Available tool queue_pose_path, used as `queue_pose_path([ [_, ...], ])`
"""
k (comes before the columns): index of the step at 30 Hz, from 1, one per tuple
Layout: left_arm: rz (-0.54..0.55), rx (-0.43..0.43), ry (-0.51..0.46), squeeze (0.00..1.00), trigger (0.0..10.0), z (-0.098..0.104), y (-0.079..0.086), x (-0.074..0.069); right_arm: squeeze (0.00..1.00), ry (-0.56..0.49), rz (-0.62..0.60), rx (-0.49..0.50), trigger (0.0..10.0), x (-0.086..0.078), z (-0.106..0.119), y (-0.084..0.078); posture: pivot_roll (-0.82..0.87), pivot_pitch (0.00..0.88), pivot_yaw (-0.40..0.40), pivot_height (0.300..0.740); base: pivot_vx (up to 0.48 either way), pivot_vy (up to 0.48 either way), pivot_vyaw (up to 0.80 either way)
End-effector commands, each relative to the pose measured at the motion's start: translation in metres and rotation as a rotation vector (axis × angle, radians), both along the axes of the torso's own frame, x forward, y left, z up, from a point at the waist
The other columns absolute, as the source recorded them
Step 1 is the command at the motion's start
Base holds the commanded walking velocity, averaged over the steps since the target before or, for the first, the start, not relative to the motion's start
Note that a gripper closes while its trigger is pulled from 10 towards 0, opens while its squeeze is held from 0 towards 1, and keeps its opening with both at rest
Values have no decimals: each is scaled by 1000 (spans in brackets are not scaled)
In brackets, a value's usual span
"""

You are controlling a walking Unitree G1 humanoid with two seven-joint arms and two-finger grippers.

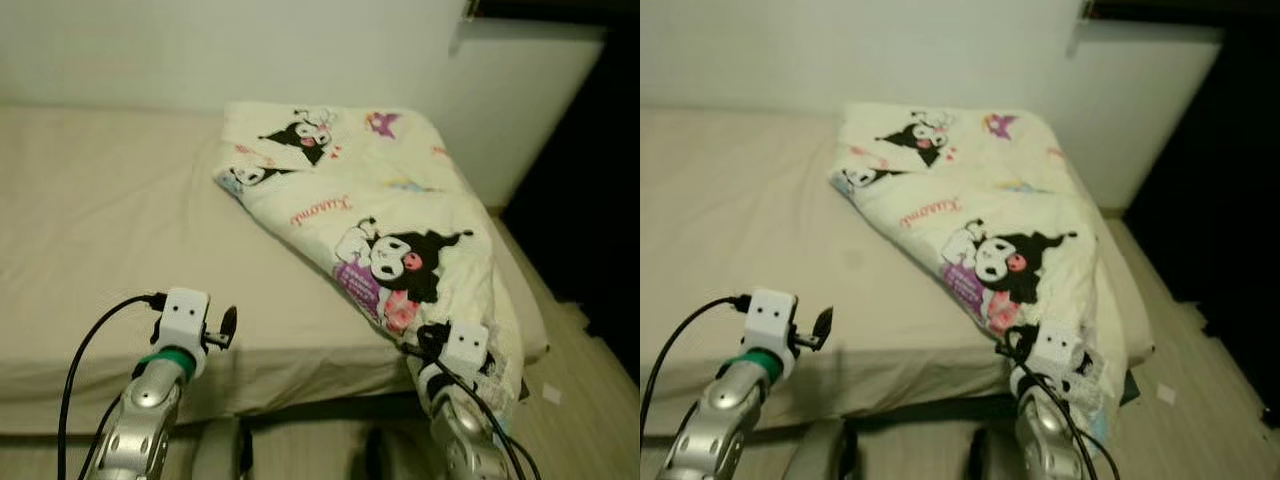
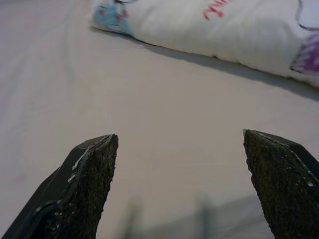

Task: Clean up the room

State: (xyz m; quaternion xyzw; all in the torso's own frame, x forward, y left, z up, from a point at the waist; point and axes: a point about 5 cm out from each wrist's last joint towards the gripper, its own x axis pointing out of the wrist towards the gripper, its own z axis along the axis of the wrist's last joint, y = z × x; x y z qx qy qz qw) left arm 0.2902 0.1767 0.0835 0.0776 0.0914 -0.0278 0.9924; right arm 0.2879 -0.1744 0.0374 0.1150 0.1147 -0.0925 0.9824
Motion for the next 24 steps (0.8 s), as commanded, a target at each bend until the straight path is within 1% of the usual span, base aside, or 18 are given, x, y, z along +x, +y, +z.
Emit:
queue_pose_path([
  [1,0,11,19,0,10000,-4,1,-2,0,19,-10,-1,10000,-1,-4,-3,114,0,8,565,0,0,0],
  [5,-1,20,17,0,10000,-4,1,-2,0,-7,-13,7,10000,0,0,-3,118,0,6,556,0,0,0],
  [6,0,24,15,0,10000,-4,2,-3,0,-46,-27,23,10000,3,5,-5,122,0,6,556,0,0,0],
  [7,0,24,15,0,10000,-4,2,-3,0,-46,-27,23,10000,3,5,-5,122,0,6,556,0,0,0],
  [8,0,27,13,0,10000,-4,3,-4,0,-93,-40,45,10000,6,13,-7,122,0,6,556,0,0,0],
  [9,0,27,13,0,10000,-4,3,-4,0,-93,-40,45,10000,6,13,-7,122,0,6,556,0,0,0],
  [10,2,29,10,0,10000,-3,5,-4,0,-150,-54,65,10000,8,22,-10,122,0,6,556,0,0,0],
  [11,2,29,10,0,10000,-3,5,-4,0,-150,-54,65,10000,8,22,-10,122,0,6,556,0,0,0],
  [13,8,30,3,0,10000,-2,7,-4,0,-224,-79,78,10000,12,35,-17,123,0,7,556,0,0,0],
  [14,8,30,3,0,10000,-2,7,-4,0,-224,-79,78,10000,12,35,-17,123,0,7,556,0,0,0],
  [15,19,22,-15,0,10000,1,7,-2,0,-292,-133,106,10000,17,50,-29,123,0,7,556,0,0,0],
  [16,21,18,-21,0,10000,2,7,-2,0,-318,-153,118,10000,19,56,-34,123,0,7,556,0,0,0],
  [17,21,18,-21,0,10000,2,7,-2,0,-318,-153,118,10000,19,56,-34,123,0,7,556,0,0,0],
  [18,20,14,-26,0,10000,3,7,-1,0,-356,-184,133,10000,21,66,-41,125,0,7,556,0,0,0],
  [20,18,15,-27,0,10000,3,7,-1,0,-393,-219,142,10000,24,77,-50,125,0,7,556,0,0,0],
  [21,18,15,-27,0,10000,3,7,-1,0,-393,-219,142,10000,24,77,-50,125,0,7,556,0,0,0],
  [24,18,16,-26,0,10000,3,7,-2,0,-436,-264,150,10000,27,92,-64,124,0,7,556,0,0,0],
])
